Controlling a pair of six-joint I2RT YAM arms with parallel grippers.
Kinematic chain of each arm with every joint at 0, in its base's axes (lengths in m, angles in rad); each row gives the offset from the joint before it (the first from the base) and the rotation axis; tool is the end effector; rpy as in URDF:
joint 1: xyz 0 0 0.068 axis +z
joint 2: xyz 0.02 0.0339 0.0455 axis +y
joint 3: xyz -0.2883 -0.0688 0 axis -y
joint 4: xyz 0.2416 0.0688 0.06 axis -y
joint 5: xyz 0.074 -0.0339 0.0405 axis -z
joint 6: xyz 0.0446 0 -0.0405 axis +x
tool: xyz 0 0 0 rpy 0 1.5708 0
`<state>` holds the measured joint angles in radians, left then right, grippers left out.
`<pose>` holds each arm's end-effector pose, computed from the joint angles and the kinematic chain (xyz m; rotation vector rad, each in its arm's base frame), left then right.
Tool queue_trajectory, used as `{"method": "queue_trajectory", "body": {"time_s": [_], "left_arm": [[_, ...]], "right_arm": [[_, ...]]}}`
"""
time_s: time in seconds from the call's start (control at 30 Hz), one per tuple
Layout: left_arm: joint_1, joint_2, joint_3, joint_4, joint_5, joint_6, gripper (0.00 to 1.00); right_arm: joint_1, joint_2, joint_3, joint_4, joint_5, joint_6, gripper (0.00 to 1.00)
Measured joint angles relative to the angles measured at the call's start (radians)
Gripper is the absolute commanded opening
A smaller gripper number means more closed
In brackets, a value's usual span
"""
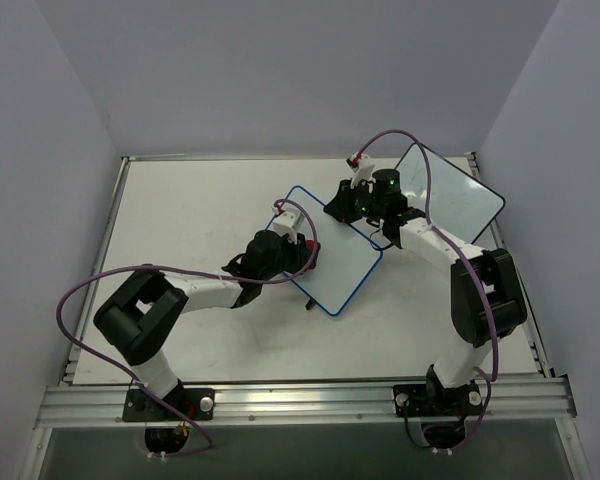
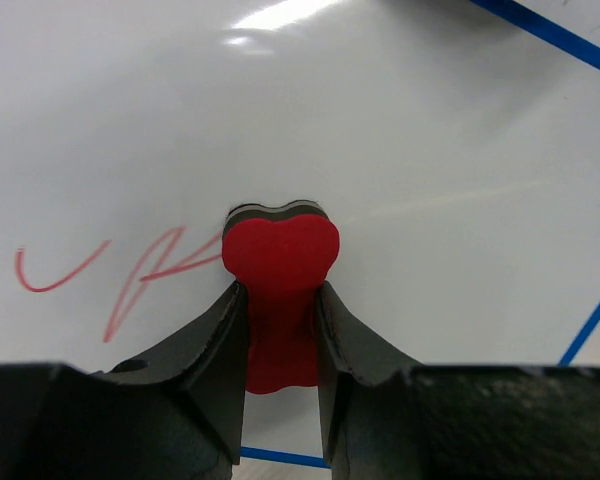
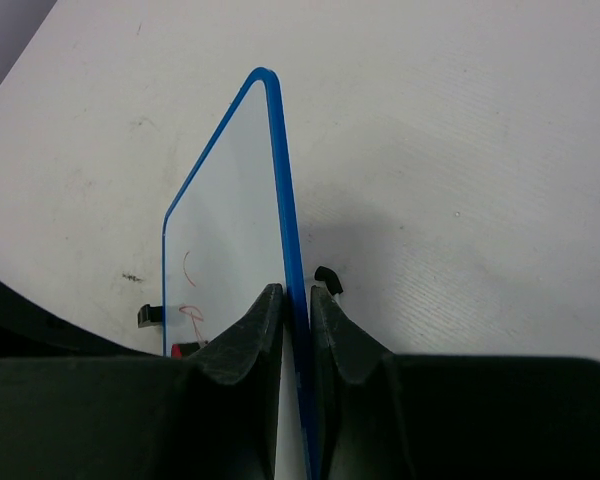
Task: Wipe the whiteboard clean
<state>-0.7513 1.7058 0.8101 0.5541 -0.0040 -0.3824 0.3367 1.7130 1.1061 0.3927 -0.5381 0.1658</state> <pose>0.2693 -0.2513 0.2083 0.3616 1.9537 -0.7496 0.3731 0.1548 0.2865 -0.5486 1.7481 0.8360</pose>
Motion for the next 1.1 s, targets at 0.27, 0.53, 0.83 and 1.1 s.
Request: {"method": "queue_trajectory", "body": {"time_s": [0.27,0.53,0.83,1.1], "left_arm": [[0.090,0.010,0.000,0.000,0.016,-0.035,0.02],[0.151,0.019,-0.001,-0.004,0.010,-0.084,0.02],[0.194,0.024,-0.008,-0.011,-0.010,-0.109,0.02],[0.183,0.015,-0.056,0.045,-0.022,-0.095,0.02]], "right_arm": [[0.000,0.001,0.000,0.000,0.002,0.000,0.00],[0.000,0.002,0.000,0.000,0.005,0.000,0.00],[0.002,0.002,0.000,0.000,0.005,0.001,0.00],[0.005,0.002,0.001,0.000,0.007,0.001,0.00]]}}
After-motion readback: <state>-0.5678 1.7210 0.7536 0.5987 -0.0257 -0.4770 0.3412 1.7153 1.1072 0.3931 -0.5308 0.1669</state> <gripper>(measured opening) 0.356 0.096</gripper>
